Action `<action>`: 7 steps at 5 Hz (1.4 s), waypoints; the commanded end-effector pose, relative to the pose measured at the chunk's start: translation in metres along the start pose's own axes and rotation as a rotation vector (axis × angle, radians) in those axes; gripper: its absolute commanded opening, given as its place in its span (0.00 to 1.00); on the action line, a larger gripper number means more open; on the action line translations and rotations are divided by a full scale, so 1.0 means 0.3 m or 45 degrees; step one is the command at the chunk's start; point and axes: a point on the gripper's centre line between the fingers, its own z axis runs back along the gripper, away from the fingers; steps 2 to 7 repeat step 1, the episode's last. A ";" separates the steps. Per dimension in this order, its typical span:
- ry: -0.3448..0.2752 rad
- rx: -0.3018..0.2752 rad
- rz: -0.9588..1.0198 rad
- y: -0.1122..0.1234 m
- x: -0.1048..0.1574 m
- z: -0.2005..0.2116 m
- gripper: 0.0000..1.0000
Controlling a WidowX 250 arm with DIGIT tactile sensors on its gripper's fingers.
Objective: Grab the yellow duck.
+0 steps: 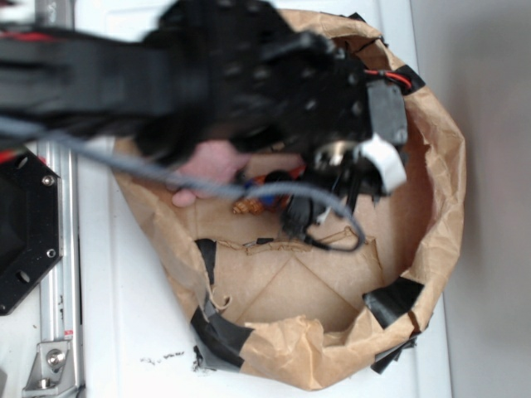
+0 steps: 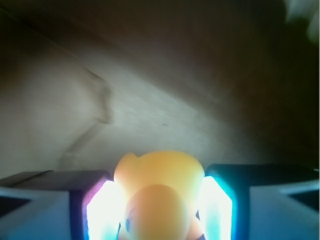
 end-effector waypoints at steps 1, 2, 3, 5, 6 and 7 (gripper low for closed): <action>0.117 -0.026 0.141 -0.043 0.081 0.214 0.00; 0.117 -0.026 0.141 -0.043 0.081 0.214 0.00; 0.117 -0.026 0.141 -0.043 0.081 0.214 0.00; 0.117 -0.026 0.141 -0.043 0.081 0.214 0.00; 0.117 -0.026 0.141 -0.043 0.081 0.214 0.00; 0.117 -0.026 0.141 -0.043 0.081 0.214 0.00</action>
